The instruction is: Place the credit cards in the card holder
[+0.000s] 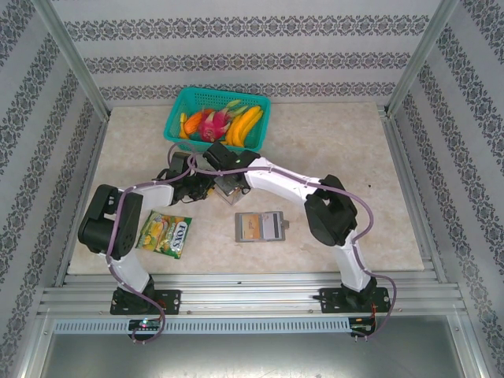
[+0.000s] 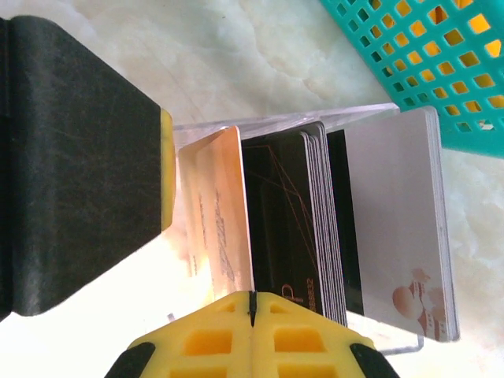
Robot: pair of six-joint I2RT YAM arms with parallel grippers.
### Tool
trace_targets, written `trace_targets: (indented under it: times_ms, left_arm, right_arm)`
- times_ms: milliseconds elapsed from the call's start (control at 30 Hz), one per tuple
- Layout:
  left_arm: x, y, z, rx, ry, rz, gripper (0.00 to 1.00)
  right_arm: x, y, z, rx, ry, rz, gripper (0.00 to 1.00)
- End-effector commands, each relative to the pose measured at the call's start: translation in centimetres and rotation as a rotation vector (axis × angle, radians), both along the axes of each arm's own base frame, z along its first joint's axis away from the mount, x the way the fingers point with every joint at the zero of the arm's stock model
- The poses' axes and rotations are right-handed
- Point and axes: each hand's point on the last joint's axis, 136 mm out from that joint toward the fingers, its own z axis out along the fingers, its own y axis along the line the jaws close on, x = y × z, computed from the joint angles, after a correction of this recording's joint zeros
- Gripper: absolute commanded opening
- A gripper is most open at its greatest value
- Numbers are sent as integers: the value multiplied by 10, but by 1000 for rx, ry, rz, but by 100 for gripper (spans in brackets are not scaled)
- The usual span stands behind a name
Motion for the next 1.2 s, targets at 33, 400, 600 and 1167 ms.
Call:
trace_targets:
  times_ms: [33,400,600,1167]
  left_arm:
    - [4,6,34,-2,-105,-6,42]
    - [-10,2,79,-13,-207,-62,47]
    - [-46,-19,80,26,-199,-183,47]
    - [-131,-80,9,144,-50,-404,46]
  right_arm:
    - [-13,-8,36,188,72,-58,0]
    - [-27,-42,80,684,265,-236,0]
    - [-52,-100,69,761,273,-399,0]
    - [-134,-178,-26,515,180,-517,0]
